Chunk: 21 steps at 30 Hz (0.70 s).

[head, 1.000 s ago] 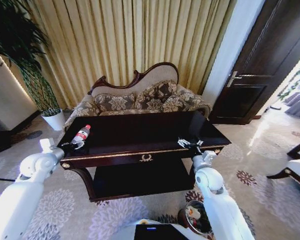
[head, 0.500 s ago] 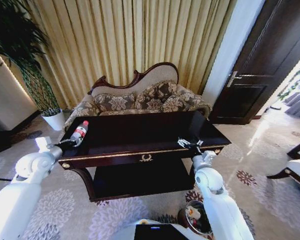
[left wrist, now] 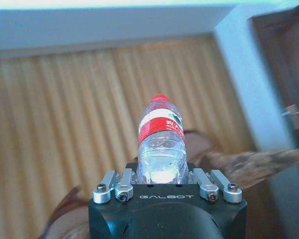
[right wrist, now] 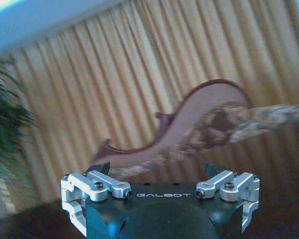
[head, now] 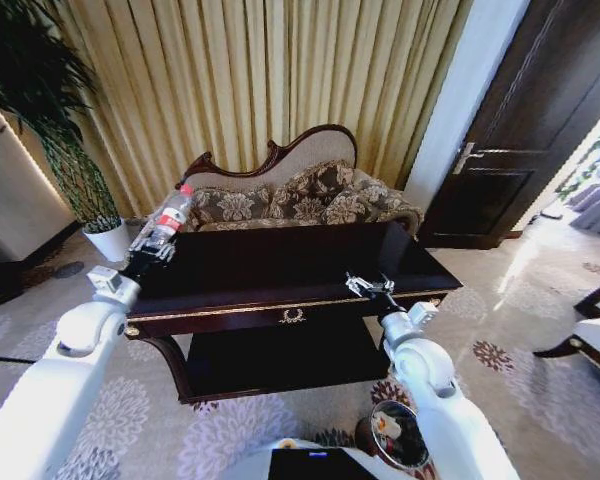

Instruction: Move to the front of the table and place the trash on the table into the trash bin.

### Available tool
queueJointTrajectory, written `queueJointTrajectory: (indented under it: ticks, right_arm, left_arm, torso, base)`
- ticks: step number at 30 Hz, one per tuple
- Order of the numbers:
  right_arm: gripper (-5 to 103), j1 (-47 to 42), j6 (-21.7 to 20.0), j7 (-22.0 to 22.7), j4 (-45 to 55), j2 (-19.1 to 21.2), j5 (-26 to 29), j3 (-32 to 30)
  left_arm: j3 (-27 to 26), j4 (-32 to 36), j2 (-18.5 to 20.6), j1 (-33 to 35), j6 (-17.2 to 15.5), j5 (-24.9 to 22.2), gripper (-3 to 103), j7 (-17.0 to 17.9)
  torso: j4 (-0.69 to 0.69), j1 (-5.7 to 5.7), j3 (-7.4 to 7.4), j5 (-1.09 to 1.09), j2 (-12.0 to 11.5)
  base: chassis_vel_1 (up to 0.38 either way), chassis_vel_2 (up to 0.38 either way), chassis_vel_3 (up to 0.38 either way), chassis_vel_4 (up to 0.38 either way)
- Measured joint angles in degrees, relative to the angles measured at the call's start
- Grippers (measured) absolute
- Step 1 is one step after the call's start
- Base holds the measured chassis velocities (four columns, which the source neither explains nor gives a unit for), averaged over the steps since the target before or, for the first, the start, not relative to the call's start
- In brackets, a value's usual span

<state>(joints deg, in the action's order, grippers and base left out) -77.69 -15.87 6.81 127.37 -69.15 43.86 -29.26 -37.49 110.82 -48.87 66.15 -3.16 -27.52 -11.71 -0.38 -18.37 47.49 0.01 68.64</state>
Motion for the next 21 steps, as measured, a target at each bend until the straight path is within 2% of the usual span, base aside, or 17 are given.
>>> queueJointTrajectory:
  ticks: [1,2,4,5,6,9,15,16,17,21]
  right_arm:
    - [100,0.0,0.0,0.0,0.0,0.0,0.0,0.0]
    - [100,-0.56,-0.26,0.0,2.43,0.57,2.52,0.12]
    - [100,-0.69,-0.33,0.0,3.29,0.72,3.32,0.18]
    - [100,-1.27,-0.52,0.01,6.09,1.21,6.01,0.4]
    - [100,-1.27,-0.52,0.01,6.09,1.21,6.01,0.4]
    - [100,-2.98,-0.91,0.0,9.78,2.1,8.39,1.09]
    - [100,-4.07,-1.07,0.0,11.23,2.53,8.45,1.38]
    - [100,-4.02,-1.09,0.0,11.4,2.53,8.41,1.27]
    - [100,-3.43,-1.1,0.0,11.42,3.01,8.33,0.83]
    - [100,-3.39,-1.06,0.0,11.2,3.6,8.35,0.69]
  left_arm:
    - [0.0,0.0,0.0,0.0,0.0,0.0,41,0.0]
    - [0.42,0.73,0.03,0.74,1.96,-0.01,41,-2.18]
    - [0.56,1.03,0.09,1.09,2.62,-0.03,41,-2.82]
    - [1.13,2.02,0.44,2.46,5.21,-0.12,41,-4.6]
    - [1.13,2.02,0.44,2.46,5.21,-0.12,41,-4.6]
    - [2.12,3.15,0.87,4.17,9.1,-0.26,41,-6.78]
    - [2.92,3.6,-0.32,3.99,10.17,-0.71,41,-7.4]
    - [3.16,3.54,-1.61,3.5,10.19,-0.67,41,-7.4]
    - [4.38,3.39,-5.09,2.51,10.04,0.08,41,-7.23]
    - [6.0,4.12,-6.36,1.87,9.92,0.58,41,-7.93]
  torso:
    - [0.0,0.0,0.0,0.0,0.0]
    - [0.0,0.0,0.0,-0.01,0.0]
    - [0.0,0.0,0.0,-0.01,0.0]
    - [0.02,0.0,0.0,0.0,0.0]
    - [0.02,0.0,0.0,0.0,0.0]
    - [0.01,0.0,0.0,0.0,0.0]
    - [0.0,0.01,0.0,0.0,0.0]
    - [0.0,0.0,0.0,0.0,0.0]
    - [0.0,0.0,0.0,-0.01,0.0]
    - [0.0,0.0,0.0,0.0,0.0]
  base:
    - [0.0,0.0,0.0,0.0]
    - [0.0,0.0,0.0,0.0]
    - [0.0,0.0,0.0,0.0]
    - [0.0,0.0,0.0,0.0]
    - [0.0,0.0,0.0,0.0]
    - [0.0,0.0,0.0,0.0]
    - [0.0,0.0,0.0,0.0]
    - [0.0,0.0,0.0,0.0]
    - [0.0,0.0,0.0,0.0]
    - [0.0,0.0,0.0,0.0]
